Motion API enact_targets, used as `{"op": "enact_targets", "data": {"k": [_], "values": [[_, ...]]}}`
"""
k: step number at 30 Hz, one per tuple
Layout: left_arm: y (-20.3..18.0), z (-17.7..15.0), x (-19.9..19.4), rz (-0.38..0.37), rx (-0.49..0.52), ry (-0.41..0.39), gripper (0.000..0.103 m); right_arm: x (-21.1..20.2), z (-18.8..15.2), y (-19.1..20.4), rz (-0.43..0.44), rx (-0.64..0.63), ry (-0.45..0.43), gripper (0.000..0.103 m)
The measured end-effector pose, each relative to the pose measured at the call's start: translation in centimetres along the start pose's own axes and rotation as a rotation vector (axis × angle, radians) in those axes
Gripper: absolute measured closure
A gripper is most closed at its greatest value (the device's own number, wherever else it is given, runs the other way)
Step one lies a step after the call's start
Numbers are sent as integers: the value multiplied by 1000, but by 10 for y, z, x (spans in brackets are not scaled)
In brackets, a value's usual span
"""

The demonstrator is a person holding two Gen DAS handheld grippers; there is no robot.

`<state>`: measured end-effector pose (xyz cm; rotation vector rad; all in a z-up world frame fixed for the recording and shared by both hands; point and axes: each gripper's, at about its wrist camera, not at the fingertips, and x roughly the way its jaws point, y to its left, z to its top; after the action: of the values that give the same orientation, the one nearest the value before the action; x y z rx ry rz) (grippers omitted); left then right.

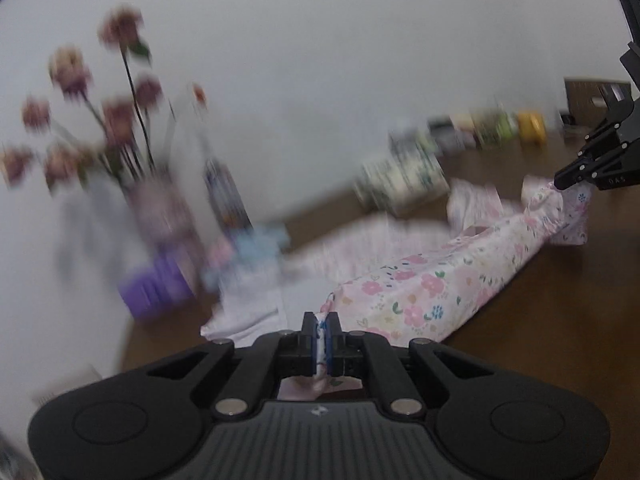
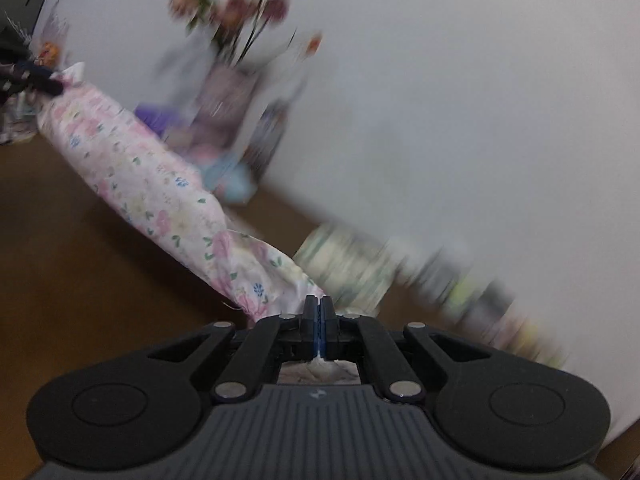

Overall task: Fold clothes
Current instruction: 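Lift and pull the dress onto the open table with both grippers, spreading it, then open both grippers and release the spread dress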

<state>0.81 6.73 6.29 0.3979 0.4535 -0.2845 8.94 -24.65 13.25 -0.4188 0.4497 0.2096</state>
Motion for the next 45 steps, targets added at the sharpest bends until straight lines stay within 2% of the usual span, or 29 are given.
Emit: {"op": "enact_targets", "data": {"k": [3,6,15,17,24,25,26,27,28,29,30,32,34,35,37,39,45], "values": [[-7,-25,3,-26,-85,79,100,4,-53,18,90,57,95,102],[-7,-35,1,-21,-159,97,100,7,-99,33,172,115,179,102],[-11,-37,-13,14,-252,73,98,-22,-121,31,219,274,162,102],[-13,-39,-14,21,-260,70,92,-23,-123,31,221,298,156,102],[-16,-43,-21,17,-285,54,88,-28,-130,34,203,308,139,100],[-16,-43,-22,16,-292,51,83,-29,-130,34,202,311,139,99],[-16,-43,-24,13,-305,45,73,-30,-131,34,200,317,140,97],[-15,-43,-27,12,-324,36,67,-33,-131,34,198,326,135,95],[-15,-43,-30,14,-346,22,53,-36,-131,35,195,336,125,92],[-15,-42,-33,19,-367,9,44,-39,-130,35,192,347,115,83],[-15,-41,-36,24,-387,-6,40,-42,-130,35,190,357,105,71],[-16,-39,-41,28,-420,-29,26,-48,-129,36,184,378,86,59],[-19,-35,-43,26,-437,-45,15,-54,-128,36,179,398,66,53],[-21,-34,-44,26,-437,-47,13,-57,-128,37,176,409,57,47],[-24,-33,-43,23,-440,-39,12,-62,-127,38,172,421,42,41],[-27,-33,-41,16,-446,-28,11,-63,-125,43,172,410,43,28],[-29,-36,-38,-14,-473,-10,7,-66,-121,55,170,383,44,19]]}}
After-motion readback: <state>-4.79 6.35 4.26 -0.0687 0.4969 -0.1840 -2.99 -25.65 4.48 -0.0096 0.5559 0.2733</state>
